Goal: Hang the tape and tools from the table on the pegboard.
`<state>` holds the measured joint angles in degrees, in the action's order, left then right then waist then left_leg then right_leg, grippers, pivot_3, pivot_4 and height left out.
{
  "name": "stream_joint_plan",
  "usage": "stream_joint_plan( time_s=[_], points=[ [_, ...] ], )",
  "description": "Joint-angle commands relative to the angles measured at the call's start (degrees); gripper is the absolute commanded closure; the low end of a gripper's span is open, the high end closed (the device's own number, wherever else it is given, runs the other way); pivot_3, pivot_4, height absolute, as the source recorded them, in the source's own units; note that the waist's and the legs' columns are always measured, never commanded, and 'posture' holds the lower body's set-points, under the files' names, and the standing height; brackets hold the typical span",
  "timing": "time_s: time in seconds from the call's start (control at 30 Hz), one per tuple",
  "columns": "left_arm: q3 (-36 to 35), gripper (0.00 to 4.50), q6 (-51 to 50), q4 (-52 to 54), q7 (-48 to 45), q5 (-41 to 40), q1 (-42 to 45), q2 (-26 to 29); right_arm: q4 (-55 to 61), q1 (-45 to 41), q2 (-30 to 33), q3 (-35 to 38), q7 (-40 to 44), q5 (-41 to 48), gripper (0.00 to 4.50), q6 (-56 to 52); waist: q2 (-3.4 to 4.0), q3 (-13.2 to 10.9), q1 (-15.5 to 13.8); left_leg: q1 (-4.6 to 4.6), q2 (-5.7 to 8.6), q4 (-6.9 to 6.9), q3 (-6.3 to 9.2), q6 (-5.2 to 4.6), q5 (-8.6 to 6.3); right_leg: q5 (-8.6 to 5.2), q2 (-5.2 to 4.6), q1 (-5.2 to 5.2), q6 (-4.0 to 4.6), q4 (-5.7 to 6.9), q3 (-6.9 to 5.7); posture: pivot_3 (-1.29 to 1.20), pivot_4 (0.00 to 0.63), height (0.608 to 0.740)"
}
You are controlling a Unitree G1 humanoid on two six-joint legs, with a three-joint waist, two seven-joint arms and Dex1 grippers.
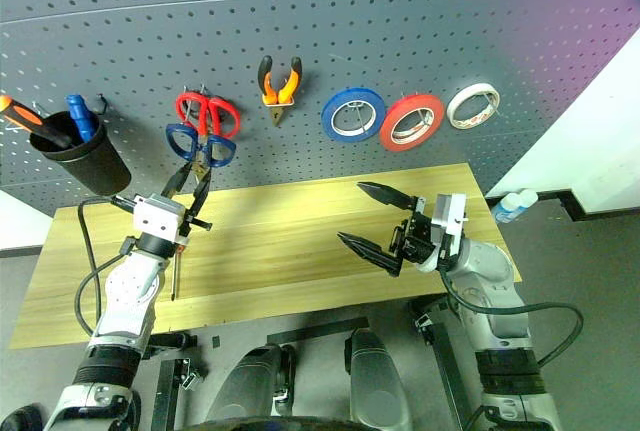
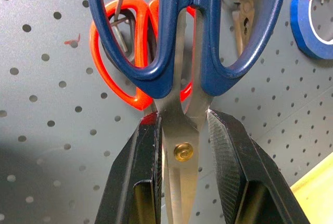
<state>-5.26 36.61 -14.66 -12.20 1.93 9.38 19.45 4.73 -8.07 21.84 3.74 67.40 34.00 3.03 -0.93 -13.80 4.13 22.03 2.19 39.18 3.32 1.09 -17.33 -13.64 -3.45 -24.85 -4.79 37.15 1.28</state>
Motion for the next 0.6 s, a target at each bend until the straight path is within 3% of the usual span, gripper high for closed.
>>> stream_joint_plan(
  time_s=[0.03, 0.6],
  points=[
    [-0.3, 3.42, 0.0, 1.2, 0.7, -0.2, 1.0, -0.3, 1.1, -0.1, -0.1, 0.4, -0.2, 0.4, 0.0, 0.9, 0.0, 0.0, 0.0, 0.0, 0.0, 0.0, 0.0, 0.0, 0.0, 0.0, 0.0, 0.0, 0.0, 0.0, 0.0, -0.2, 0.184, 0.738],
    [0.0, 3.42, -4.2, 0.3, 0.2, -0.7, 5.0, -1.8, 1.8, 0.3, 0.3, 0.4, -1.1, 0.4, 0.0, 0.3, 0.0, 0.0, 0.0, 0.0, 0.0, 0.0, 0.0, 0.0, 0.0, 0.0, 0.01, 0.0, 0.0, 0.01, 0.0, -0.2, 0.193, 0.738]
  ],
)
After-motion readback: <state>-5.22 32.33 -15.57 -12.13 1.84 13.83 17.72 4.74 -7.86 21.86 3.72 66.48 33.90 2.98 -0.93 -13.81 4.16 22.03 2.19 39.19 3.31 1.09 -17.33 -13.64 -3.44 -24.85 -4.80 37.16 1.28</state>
